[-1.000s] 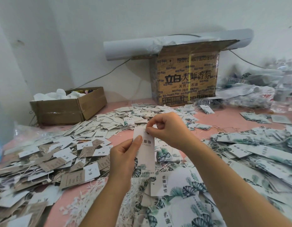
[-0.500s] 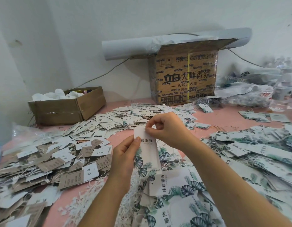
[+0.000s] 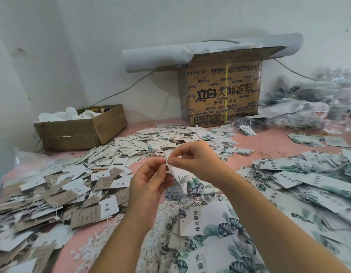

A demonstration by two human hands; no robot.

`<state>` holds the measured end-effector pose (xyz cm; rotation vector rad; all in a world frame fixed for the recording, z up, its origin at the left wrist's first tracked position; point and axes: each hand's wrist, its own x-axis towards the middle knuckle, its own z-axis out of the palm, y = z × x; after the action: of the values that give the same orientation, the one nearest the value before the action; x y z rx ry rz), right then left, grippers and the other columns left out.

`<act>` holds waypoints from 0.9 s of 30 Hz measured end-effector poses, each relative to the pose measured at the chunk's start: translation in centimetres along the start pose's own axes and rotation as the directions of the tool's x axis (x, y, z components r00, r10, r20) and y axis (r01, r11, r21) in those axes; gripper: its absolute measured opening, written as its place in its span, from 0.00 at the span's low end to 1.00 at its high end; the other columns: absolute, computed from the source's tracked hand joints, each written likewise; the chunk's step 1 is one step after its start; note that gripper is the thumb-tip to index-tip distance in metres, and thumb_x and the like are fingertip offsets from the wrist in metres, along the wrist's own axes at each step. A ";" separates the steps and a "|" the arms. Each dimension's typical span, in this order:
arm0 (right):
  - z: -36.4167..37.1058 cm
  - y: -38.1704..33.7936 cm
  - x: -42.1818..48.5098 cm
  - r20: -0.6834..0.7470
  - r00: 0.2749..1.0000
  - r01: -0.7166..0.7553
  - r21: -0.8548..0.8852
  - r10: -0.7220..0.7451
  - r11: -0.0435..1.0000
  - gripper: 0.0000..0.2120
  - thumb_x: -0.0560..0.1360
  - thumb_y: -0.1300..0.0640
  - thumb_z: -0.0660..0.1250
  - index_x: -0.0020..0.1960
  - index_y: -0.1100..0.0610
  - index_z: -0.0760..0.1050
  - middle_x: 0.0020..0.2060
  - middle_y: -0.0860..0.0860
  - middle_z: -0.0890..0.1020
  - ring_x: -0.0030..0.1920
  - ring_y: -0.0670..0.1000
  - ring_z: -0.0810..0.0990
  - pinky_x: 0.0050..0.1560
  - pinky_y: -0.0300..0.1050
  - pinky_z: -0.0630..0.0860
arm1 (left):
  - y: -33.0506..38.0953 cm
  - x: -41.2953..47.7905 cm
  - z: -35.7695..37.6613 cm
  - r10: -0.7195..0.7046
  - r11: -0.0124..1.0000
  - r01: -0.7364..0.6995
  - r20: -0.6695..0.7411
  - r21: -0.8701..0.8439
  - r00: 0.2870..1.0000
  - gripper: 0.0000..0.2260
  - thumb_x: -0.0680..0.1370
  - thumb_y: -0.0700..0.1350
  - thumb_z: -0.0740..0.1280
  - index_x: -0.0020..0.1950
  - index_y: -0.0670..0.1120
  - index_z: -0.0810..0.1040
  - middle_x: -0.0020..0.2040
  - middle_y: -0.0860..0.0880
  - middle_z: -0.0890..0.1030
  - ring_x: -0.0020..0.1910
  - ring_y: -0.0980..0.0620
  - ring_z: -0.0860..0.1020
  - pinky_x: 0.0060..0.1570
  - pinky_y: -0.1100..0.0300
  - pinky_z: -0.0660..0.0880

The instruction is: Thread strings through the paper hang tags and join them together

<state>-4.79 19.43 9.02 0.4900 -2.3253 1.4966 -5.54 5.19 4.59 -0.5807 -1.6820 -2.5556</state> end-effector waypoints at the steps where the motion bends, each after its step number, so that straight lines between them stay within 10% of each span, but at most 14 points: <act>1: 0.1 0.0 0.0 0.011 1.000 -0.002 0.025 0.002 1.000 0.08 0.72 0.62 0.71 0.35 0.53 0.78 0.17 0.42 0.66 0.20 0.41 0.61 0.24 0.28 0.61 | 0.0 0.0 0.0 0.010 1.000 -0.010 0.000 0.000 1.000 0.06 0.68 0.41 0.67 0.42 0.46 0.81 0.39 0.48 0.80 0.35 0.54 0.78 0.37 0.62 0.78; 14: -0.8 0.4 0.1 0.061 0.992 -0.108 -0.044 0.111 0.993 0.07 0.74 0.58 0.68 0.37 0.53 0.76 0.19 0.42 0.67 0.21 0.41 0.61 0.23 0.31 0.60 | 0.4 0.0 0.5 0.034 0.999 -0.030 -0.154 0.033 0.987 0.08 0.77 0.38 0.61 0.40 0.47 0.75 0.31 0.52 0.77 0.29 0.59 0.73 0.38 0.60 0.74; 27: -2.9 1.6 0.3 -0.177 0.946 -0.244 0.159 0.271 0.957 0.15 0.77 0.72 0.55 0.39 0.60 0.75 0.29 0.52 0.75 0.24 0.44 0.73 0.27 0.37 0.72 | 1.3 0.8 -0.7 -0.009 0.922 -0.126 -0.345 -0.367 0.939 0.09 0.78 0.32 0.59 0.41 0.43 0.72 0.35 0.49 0.82 0.27 0.57 0.72 0.31 0.66 0.74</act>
<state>-5.49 22.62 9.02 0.0620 -2.2071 1.7423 -6.24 4.17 5.76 -0.1703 -1.0457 -2.7552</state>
